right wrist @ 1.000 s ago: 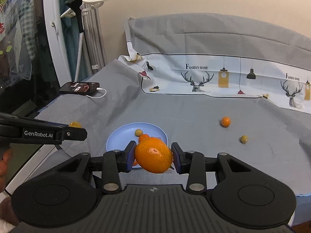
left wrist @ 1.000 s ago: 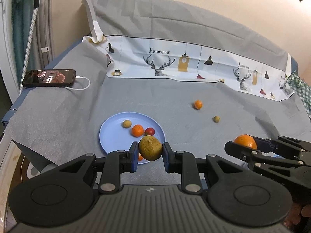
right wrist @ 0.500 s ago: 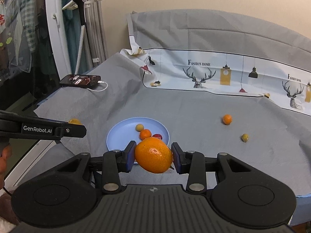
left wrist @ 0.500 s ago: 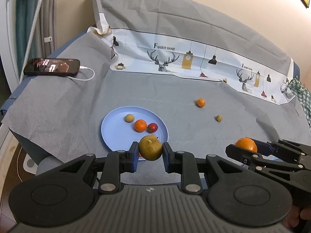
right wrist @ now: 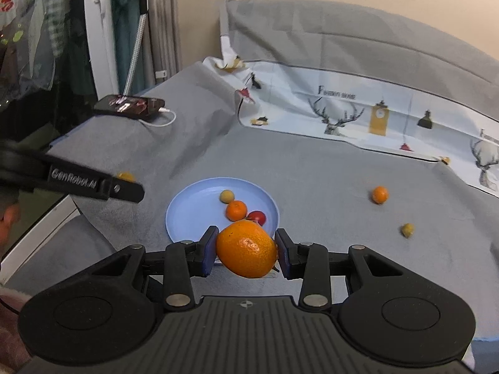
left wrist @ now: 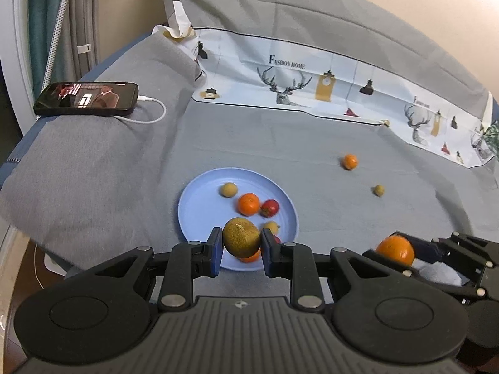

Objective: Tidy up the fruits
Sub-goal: 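Carry the orange and yellow fruit over the blue plate, then open both tools to release the fruits onto the plate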

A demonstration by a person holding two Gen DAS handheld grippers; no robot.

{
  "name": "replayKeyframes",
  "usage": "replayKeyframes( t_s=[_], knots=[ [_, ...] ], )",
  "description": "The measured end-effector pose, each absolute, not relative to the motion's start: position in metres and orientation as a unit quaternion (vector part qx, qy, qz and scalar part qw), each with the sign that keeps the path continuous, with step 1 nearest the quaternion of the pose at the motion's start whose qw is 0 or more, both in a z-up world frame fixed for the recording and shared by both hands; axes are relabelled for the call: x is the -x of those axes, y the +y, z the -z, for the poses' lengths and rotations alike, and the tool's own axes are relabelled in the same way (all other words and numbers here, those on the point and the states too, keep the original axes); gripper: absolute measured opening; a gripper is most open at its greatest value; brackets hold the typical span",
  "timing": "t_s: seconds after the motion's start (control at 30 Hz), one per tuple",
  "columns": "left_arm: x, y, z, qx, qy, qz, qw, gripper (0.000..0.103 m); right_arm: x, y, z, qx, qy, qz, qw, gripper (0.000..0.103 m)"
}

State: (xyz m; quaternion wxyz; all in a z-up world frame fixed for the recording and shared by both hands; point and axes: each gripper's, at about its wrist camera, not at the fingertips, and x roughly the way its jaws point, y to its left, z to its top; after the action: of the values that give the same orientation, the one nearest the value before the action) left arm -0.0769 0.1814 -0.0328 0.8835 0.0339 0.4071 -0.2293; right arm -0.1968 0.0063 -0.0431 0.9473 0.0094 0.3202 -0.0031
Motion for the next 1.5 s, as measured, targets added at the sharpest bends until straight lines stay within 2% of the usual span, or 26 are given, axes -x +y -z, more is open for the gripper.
replayKeyframes(
  t_s=[0.63,0.93,1.0,1.03,1.07,1.1,1.13,1.2,1.5],
  knots=[
    [-0.048,0.137,0.098,-0.076,0.464,0.211,0.857,0.028,0.07,0.002,0.105,-0.035,0.406,-0.045,0.912,0.041],
    [-0.08,0.121,0.13,-0.112,0.481,0.202,0.846,0.028,0.029,0.003,0.137,-0.033,0.437,-0.05,0.897,0.041],
    [-0.08,0.119,0.129,-0.115,0.471,0.21,0.849,0.045,0.022,0.003,0.139,-0.033,0.437,-0.054,0.897,0.042],
    [-0.078,0.119,0.126,-0.116,0.462,0.213,0.853,0.074,0.02,0.003,0.138,-0.035,0.431,-0.055,0.9,0.048],
    [-0.075,0.119,0.122,-0.116,0.452,0.209,0.859,0.098,0.019,0.003,0.136,-0.035,0.427,-0.057,0.902,0.054],
    [-0.071,0.119,0.117,-0.114,0.439,0.205,0.867,0.103,0.019,0.003,0.133,-0.032,0.423,-0.057,0.904,0.067],
    [-0.065,0.121,0.111,-0.113,0.424,0.204,0.875,0.103,0.02,0.003,0.13,-0.027,0.419,-0.056,0.906,0.077],
    [-0.056,0.122,0.102,-0.118,0.419,0.217,0.874,0.103,0.026,0.002,0.122,-0.019,0.415,-0.051,0.908,0.083],
    [0.013,0.148,0.065,-0.108,0.41,0.206,0.882,0.103,0.097,-0.001,0.091,-0.025,0.43,-0.028,0.902,0.092]
  ],
)
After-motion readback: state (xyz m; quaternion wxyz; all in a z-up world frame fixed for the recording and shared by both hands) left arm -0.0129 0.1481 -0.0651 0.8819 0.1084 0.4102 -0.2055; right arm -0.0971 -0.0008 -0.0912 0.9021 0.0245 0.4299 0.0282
